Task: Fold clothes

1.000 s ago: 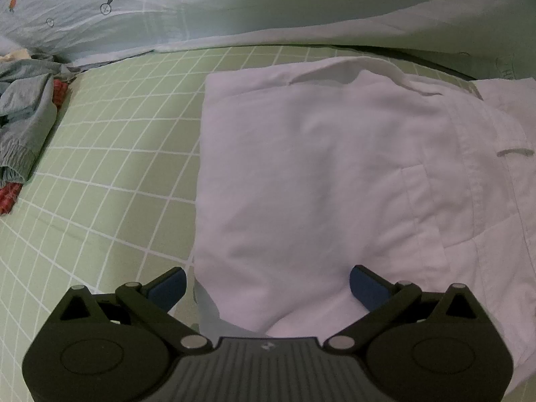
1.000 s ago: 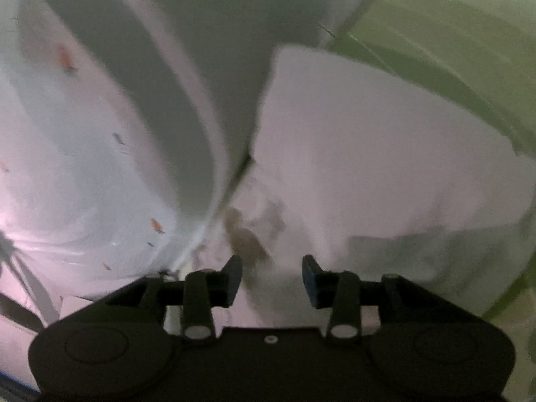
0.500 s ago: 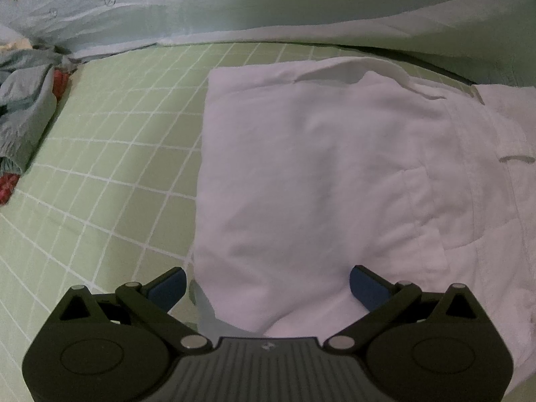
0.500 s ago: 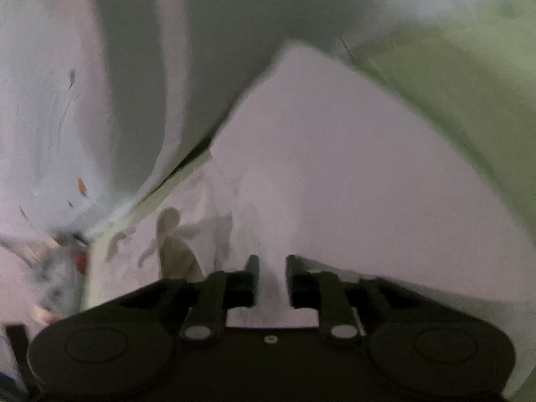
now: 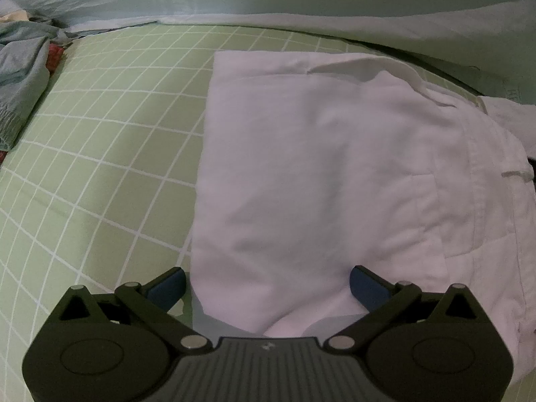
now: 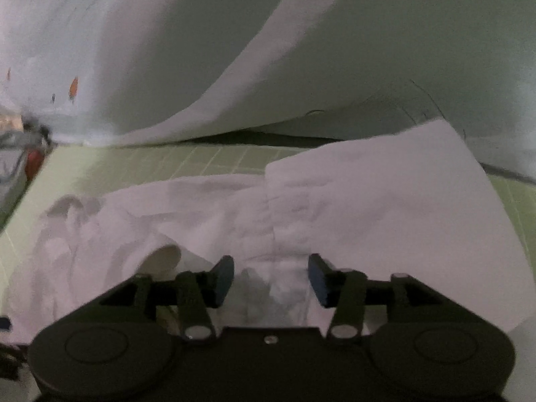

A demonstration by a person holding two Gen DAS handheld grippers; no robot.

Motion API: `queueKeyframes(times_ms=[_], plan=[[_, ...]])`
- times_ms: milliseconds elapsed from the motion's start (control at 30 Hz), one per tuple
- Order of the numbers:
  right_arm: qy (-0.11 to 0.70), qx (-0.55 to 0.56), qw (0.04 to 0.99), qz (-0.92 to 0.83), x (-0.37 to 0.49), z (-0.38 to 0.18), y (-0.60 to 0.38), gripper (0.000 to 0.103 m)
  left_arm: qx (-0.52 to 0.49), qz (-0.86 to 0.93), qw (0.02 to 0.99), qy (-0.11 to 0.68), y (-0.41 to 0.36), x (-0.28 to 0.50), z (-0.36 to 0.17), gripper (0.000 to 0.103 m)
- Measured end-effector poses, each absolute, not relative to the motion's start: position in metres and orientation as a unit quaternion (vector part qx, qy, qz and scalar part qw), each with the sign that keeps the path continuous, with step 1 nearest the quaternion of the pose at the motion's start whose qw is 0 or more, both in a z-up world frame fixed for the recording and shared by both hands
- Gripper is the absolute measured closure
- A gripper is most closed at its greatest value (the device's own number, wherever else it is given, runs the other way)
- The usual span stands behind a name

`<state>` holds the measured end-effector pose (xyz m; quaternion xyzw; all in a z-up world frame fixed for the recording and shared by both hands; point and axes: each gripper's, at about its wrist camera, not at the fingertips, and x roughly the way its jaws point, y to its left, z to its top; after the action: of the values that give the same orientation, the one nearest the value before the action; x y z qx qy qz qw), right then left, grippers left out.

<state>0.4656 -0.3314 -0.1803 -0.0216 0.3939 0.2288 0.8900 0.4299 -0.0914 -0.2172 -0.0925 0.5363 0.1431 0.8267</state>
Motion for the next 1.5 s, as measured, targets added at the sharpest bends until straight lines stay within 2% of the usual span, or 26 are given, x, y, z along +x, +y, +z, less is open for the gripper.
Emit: queueKeyframes(times_ms=[67, 133, 200, 233, 300, 500, 600, 633, 800, 867, 933, 1067, 1133, 1233, 1400, 1500], plan=[[0.382, -0.038, 0.895, 0.229, 0.46, -0.182, -0.331, 0.051, -0.092, 0.141, 0.827, 0.536, -0.091, 0.43, -0.217, 0.0], [0.374, -0.046, 0.899, 0.222, 0.457, -0.183, -0.331, 0.063, -0.091, 0.14, 0.828, 0.536, -0.091, 0.43, -0.217, 0.0], [0.371, -0.049, 0.901, 0.22, 0.456, -0.182, -0.331, 0.07, -0.091, 0.139, 0.829, 0.534, -0.091, 0.428, -0.217, 0.0], [0.373, -0.038, 0.899, 0.229, 0.456, -0.182, -0.332, 0.094, -0.091, 0.139, 0.829, 0.534, -0.091, 0.428, -0.217, 0.0], [0.376, -0.017, 0.894, 0.244, 0.456, -0.179, -0.335, 0.103, -0.091, 0.139, 0.83, 0.533, -0.092, 0.427, -0.217, 0.0], [0.341, 0.022, 0.9, 0.27, 0.435, -0.152, -0.334, 0.103, -0.09, 0.139, 0.831, 0.531, -0.092, 0.428, -0.217, 0.0], [0.321, 0.143, 0.885, 0.307, 0.427, -0.134, -0.347, 0.103, -0.09, 0.139, 0.831, 0.531, -0.093, 0.428, -0.217, 0.0], [0.315, 0.145, 0.884, 0.314, 0.422, -0.128, -0.344, 0.103, -0.09, 0.139, 0.831, 0.531, -0.093, 0.428, -0.217, 0.0], [0.32, 0.02, 0.917, 0.235, 0.421, -0.136, -0.325, 0.101, -0.09, 0.139, 0.832, 0.53, -0.093, 0.429, -0.218, 0.0], [0.328, -0.026, 0.925, 0.191, 0.425, -0.143, -0.321, 0.092, -0.09, 0.139, 0.832, 0.529, -0.093, 0.428, -0.218, 0.0], [0.332, -0.059, 0.927, 0.167, 0.43, -0.149, -0.318, 0.076, -0.09, 0.139, 0.832, 0.529, -0.093, 0.428, -0.218, 0.0], [0.347, -0.107, 0.916, 0.169, 0.444, -0.161, -0.309, 0.073, -0.091, 0.14, 0.832, 0.528, -0.093, 0.428, -0.218, 0.0], [0.351, -0.126, 0.915, 0.155, 0.447, -0.167, -0.307, 0.063, -0.091, 0.14, 0.833, 0.528, -0.094, 0.428, -0.218, 0.0], [0.36, -0.136, 0.913, 0.139, 0.449, -0.171, -0.307, 0.059, -0.091, 0.14, 0.833, 0.528, -0.094, 0.429, -0.218, 0.0], [0.361, -0.132, 0.912, 0.141, 0.451, -0.171, -0.31, 0.059, -0.091, 0.139, 0.833, 0.527, -0.093, 0.426, -0.217, 0.0], [0.366, -0.09, 0.912, 0.16, 0.46, -0.175, -0.32, 0.086, -0.09, 0.139, 0.834, 0.526, -0.093, 0.426, -0.217, 0.0]])
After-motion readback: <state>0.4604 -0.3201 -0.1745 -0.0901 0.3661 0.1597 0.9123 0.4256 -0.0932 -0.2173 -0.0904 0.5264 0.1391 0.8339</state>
